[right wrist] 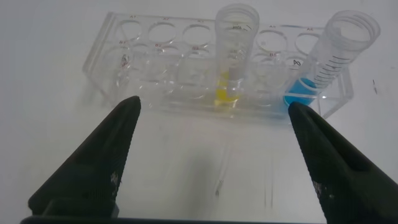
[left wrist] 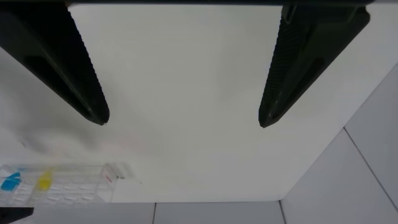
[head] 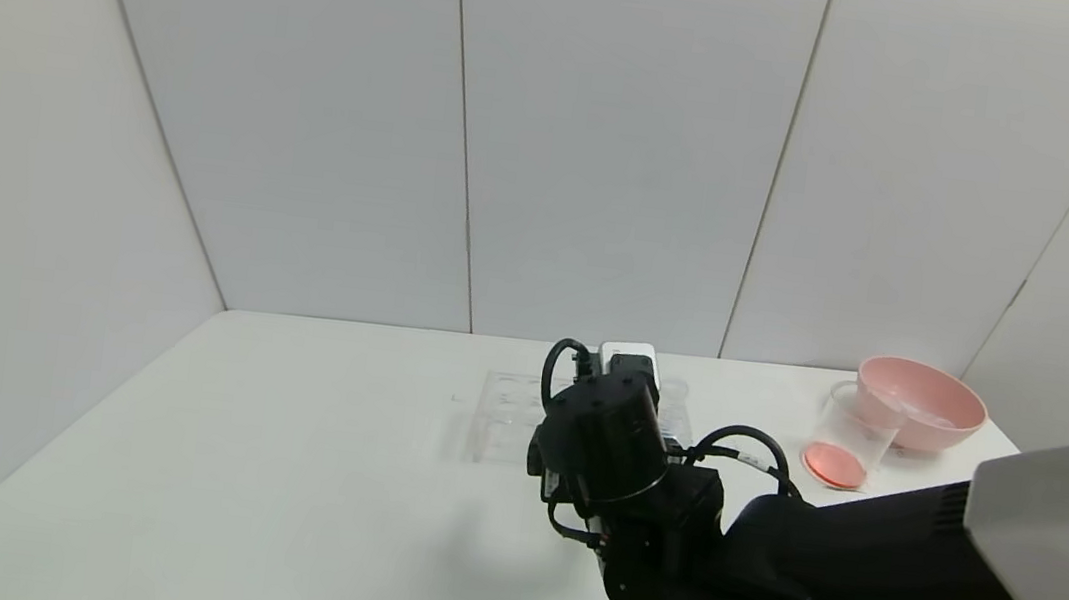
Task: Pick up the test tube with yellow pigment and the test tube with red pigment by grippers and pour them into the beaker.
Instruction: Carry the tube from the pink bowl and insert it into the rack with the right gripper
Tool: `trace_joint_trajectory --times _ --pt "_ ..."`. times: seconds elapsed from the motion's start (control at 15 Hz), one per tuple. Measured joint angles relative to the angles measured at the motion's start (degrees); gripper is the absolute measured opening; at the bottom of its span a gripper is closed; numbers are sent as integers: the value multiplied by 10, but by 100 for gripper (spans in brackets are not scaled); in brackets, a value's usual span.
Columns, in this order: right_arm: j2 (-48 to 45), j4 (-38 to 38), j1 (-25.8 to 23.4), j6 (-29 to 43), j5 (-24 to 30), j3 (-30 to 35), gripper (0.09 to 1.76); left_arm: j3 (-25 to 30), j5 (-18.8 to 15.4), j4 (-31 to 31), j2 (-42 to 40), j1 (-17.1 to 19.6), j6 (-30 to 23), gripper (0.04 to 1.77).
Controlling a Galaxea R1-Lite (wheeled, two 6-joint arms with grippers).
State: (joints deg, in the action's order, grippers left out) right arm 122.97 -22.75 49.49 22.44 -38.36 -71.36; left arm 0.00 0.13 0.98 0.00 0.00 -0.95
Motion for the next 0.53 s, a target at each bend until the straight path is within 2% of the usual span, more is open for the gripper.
trace_joint_trajectory --times 0.53 --pt "86 2 -42 -22 0 -114 170 0 0 0 0 0 0 172"
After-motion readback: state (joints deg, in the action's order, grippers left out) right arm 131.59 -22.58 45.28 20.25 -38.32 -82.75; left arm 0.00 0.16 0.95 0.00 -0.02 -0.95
